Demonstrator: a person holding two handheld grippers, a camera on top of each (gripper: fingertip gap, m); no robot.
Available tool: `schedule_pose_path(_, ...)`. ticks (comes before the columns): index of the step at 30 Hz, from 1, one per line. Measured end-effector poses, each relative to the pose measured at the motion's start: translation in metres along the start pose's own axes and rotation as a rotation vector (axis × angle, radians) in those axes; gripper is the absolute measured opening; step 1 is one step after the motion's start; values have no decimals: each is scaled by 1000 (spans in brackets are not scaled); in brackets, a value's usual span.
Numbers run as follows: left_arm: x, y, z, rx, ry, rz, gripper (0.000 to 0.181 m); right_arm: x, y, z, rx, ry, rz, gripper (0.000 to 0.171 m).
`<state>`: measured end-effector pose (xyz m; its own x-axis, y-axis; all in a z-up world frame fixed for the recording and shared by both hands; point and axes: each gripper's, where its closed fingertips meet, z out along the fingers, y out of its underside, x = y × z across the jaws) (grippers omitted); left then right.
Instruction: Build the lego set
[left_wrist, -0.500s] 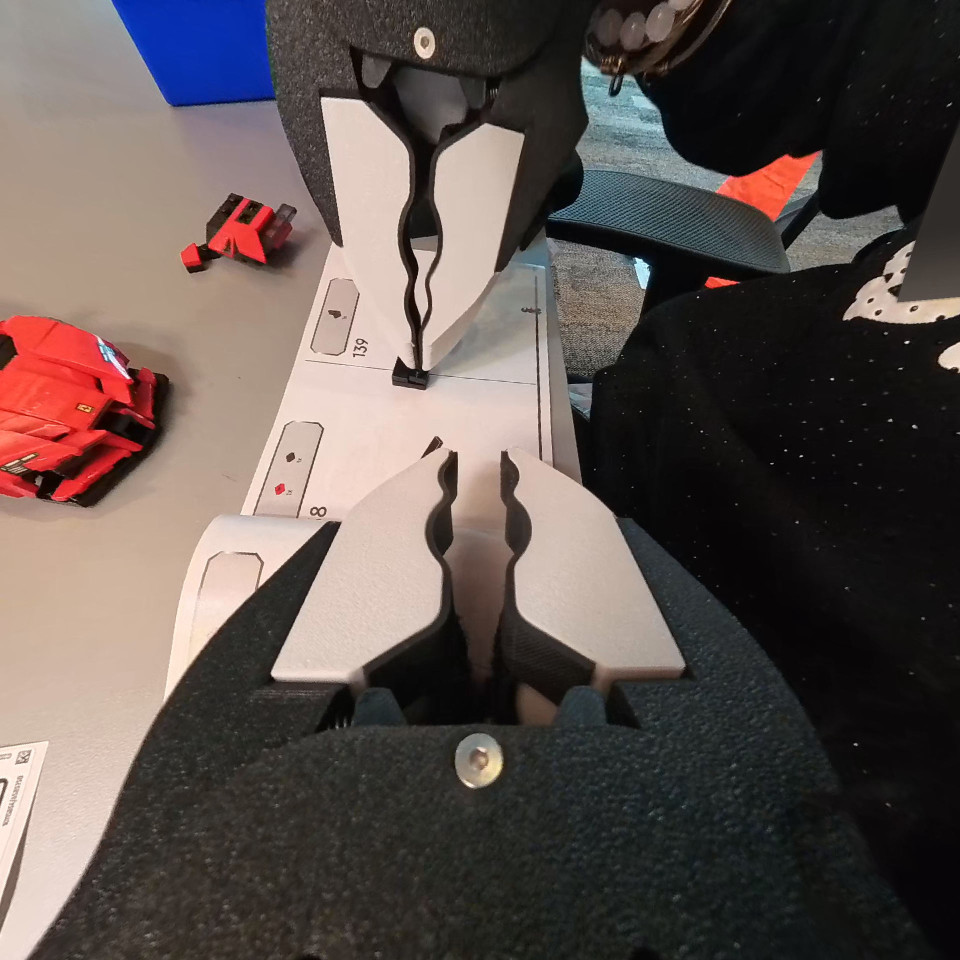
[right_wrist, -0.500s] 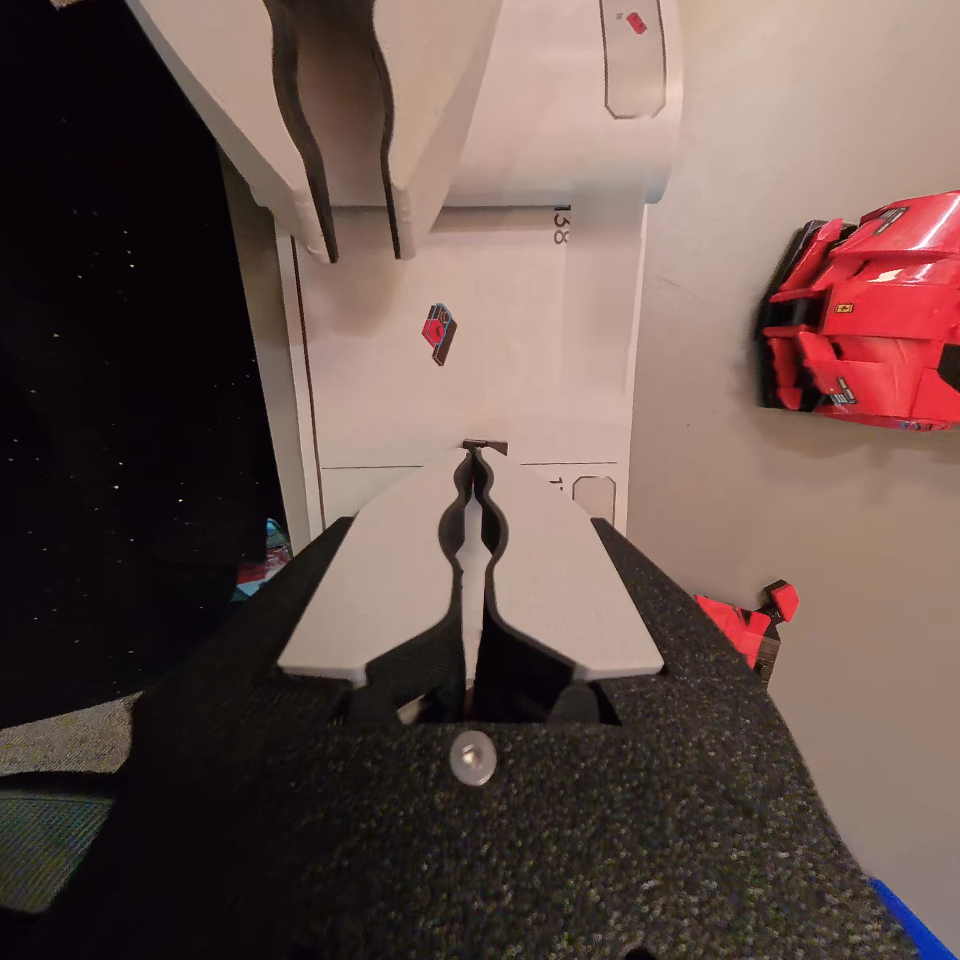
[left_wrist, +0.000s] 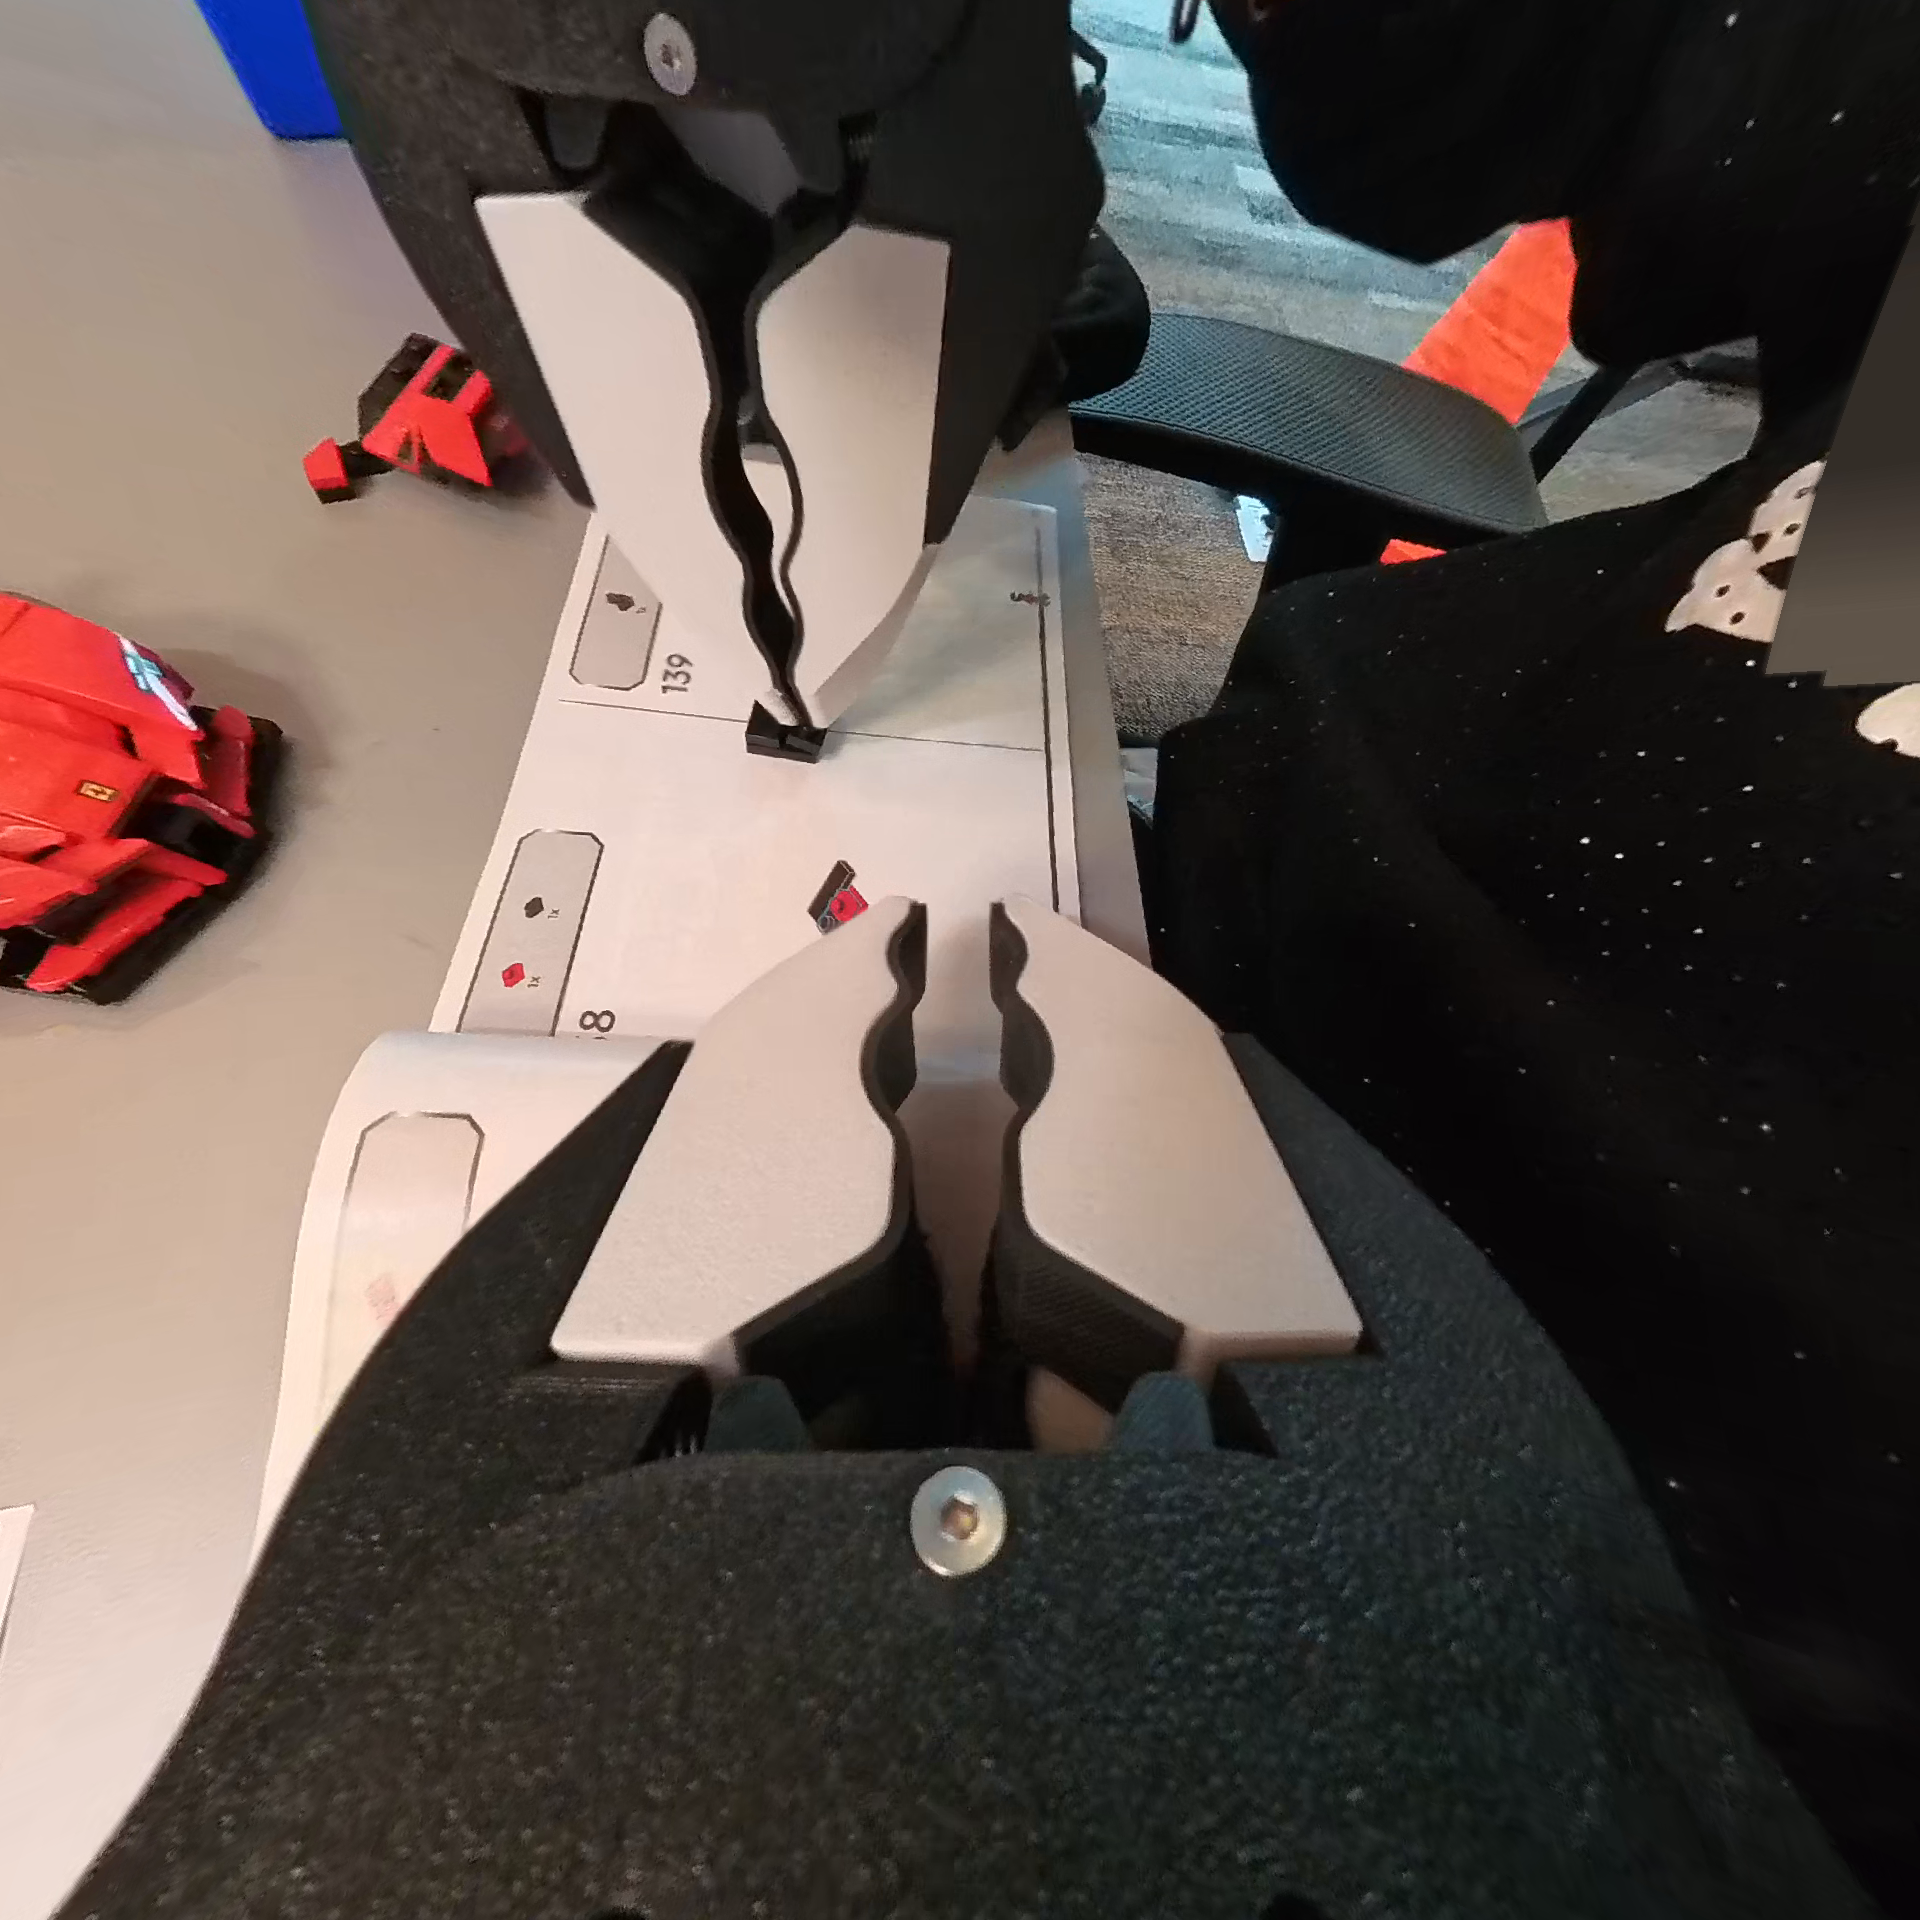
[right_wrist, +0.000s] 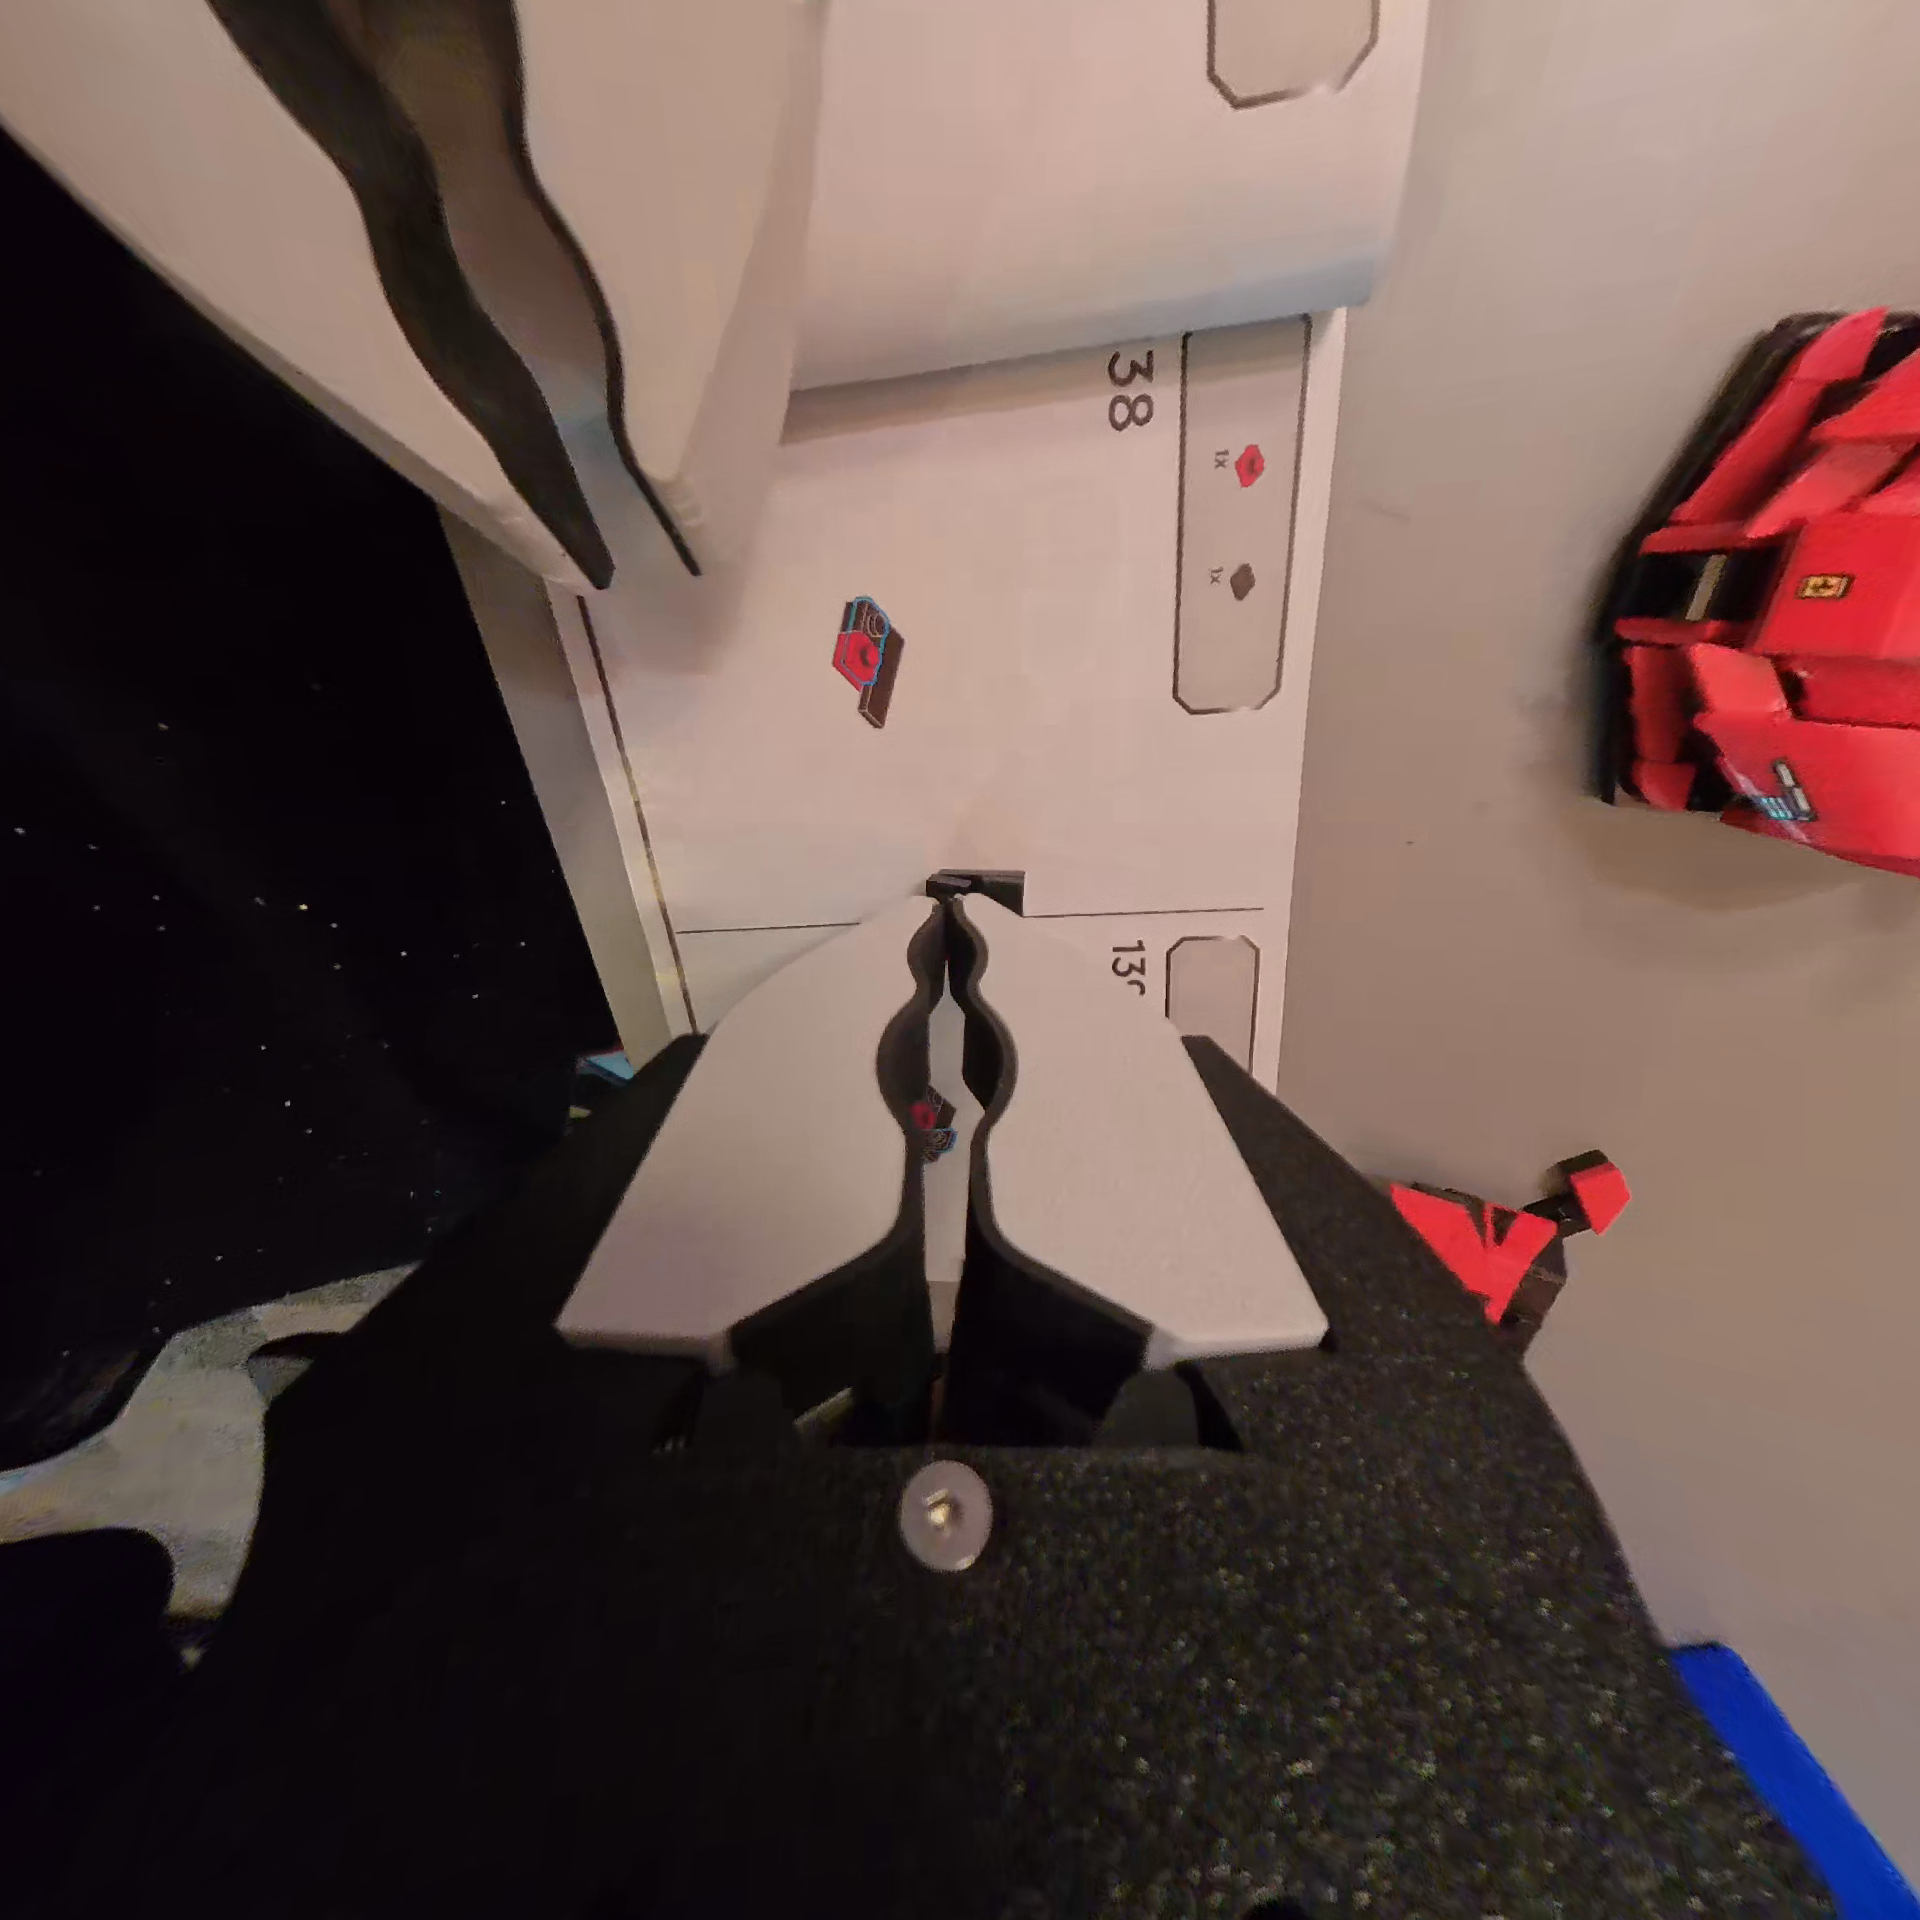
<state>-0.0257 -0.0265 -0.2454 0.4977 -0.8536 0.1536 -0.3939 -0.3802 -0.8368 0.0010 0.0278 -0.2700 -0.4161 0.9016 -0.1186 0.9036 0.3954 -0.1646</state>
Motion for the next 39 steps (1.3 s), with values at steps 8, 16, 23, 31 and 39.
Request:
schedule_pose_path(8,-5,-6,1,-9,-48,35,12,4,-2,-19,146,-34,-20,0)
schedule_pose_path(16,-10,-15,10,-53,-88,46,13,4,4,-16,227,3,-52,0)
schedule_pose_path(23,-21,-20,22,-99,-114,-9,16,10,5,-11,284,-42,-12,11)
schedule_pose_path(31,-33,-10,40,-182,-115,-4,11,12,5,-6,283,-52,-30,8)
schedule_pose_path(39,-35,-8,48,-207,-91,4,8,8,2,-4,279,-69,-85,5)
